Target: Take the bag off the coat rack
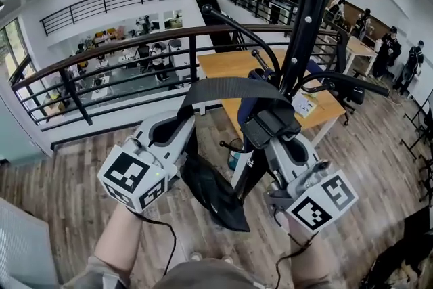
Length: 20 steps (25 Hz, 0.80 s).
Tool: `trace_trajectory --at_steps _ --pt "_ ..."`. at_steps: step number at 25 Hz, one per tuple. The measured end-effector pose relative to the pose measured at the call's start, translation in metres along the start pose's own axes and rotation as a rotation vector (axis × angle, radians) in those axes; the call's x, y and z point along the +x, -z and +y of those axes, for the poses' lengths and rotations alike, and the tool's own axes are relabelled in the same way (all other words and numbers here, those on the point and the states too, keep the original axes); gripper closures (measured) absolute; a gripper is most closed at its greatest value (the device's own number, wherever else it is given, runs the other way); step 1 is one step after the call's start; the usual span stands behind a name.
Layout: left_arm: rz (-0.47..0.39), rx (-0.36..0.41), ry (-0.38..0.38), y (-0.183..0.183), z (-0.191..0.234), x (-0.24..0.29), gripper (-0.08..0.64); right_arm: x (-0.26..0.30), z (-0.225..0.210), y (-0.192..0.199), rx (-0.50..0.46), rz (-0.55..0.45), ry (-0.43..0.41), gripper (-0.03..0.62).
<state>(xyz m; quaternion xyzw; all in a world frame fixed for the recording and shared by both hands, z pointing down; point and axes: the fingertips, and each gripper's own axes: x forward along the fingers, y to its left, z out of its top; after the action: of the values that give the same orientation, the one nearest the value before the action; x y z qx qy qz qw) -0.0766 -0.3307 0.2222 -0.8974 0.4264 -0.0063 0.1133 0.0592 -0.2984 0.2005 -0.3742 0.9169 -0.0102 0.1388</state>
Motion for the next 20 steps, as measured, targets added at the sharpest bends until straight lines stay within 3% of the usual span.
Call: trace_trajectory --at_steps 8,12,20 --pt "0.111 0.015 -0.149 0.022 0.034 -0.066 0.543 0.041 0.034 0.033 0.054 0.052 -0.126 0.557" --pt "0.120 -0.016 -0.211 0.033 0.046 -0.113 0.543 0.057 0.060 0.056 0.096 0.084 -0.186 0.557" --pt "0.244 -0.019 -0.416 0.070 0.068 -0.200 0.543 0.093 0.107 0.120 0.178 0.202 -0.340 0.557"
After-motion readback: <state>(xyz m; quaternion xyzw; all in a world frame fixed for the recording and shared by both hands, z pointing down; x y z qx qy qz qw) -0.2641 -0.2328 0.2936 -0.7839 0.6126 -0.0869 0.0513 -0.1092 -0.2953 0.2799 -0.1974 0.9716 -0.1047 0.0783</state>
